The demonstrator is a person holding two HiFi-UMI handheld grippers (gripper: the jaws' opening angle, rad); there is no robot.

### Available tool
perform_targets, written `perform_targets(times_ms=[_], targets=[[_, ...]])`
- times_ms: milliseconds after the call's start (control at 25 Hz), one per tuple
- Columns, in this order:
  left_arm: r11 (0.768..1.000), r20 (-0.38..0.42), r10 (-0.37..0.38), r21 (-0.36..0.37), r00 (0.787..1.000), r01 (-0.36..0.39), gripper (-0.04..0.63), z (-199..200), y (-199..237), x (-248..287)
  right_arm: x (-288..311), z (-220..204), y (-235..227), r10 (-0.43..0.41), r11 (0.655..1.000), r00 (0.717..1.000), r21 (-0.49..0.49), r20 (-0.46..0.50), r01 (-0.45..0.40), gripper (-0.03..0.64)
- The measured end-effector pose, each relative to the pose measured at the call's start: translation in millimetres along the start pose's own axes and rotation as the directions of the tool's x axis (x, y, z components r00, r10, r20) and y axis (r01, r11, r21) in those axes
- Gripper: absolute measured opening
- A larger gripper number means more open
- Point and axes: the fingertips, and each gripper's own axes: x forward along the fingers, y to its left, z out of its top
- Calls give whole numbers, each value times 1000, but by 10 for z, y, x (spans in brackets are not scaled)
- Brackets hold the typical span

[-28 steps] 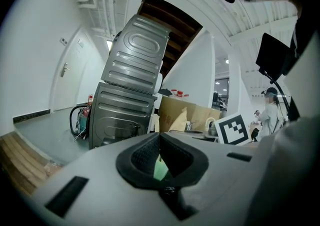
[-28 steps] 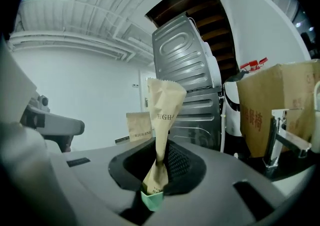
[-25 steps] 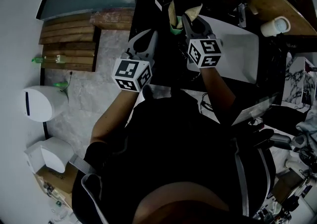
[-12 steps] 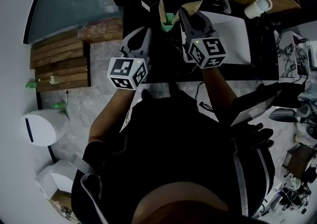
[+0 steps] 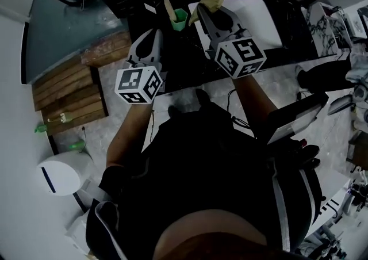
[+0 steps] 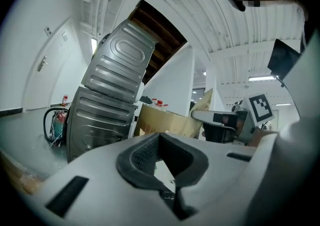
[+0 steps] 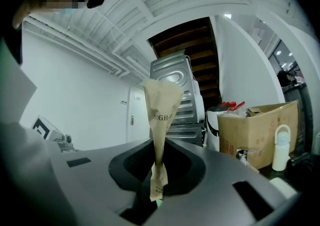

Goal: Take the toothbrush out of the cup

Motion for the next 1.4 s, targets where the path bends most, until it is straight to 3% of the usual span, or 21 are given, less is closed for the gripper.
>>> perform_targets(times_ms=[200,480,640,840,1160,1400], targets=[[999,28,9,43,1000,-11,7,106,50,-60,-148,66,81,-25,1000,1000,-16,1,25,49],[999,13,33,-25,999,-33,8,64,-31,-117,-354,42,64,-37,999,999,-11,-7,36,48],[998,12,53,-25,999,-53,8,68,-92,-8,-408,4,-71,-30,1000,999,3,-29,30,48],[998,70,61,-2,996,-61,8,148,-122,126,-456,12,-200,-13,1000,999,7,-31,14,48],[995,12,104,-4,994,-104,11,-28,-16,454,-482,-5,-329,4,1000,999,4,-35,-4,48],[997,-9,76,-9,997,-76,87,-157,97,678,-439,-80,-461,-24,999,998,23,-52,25,48]])
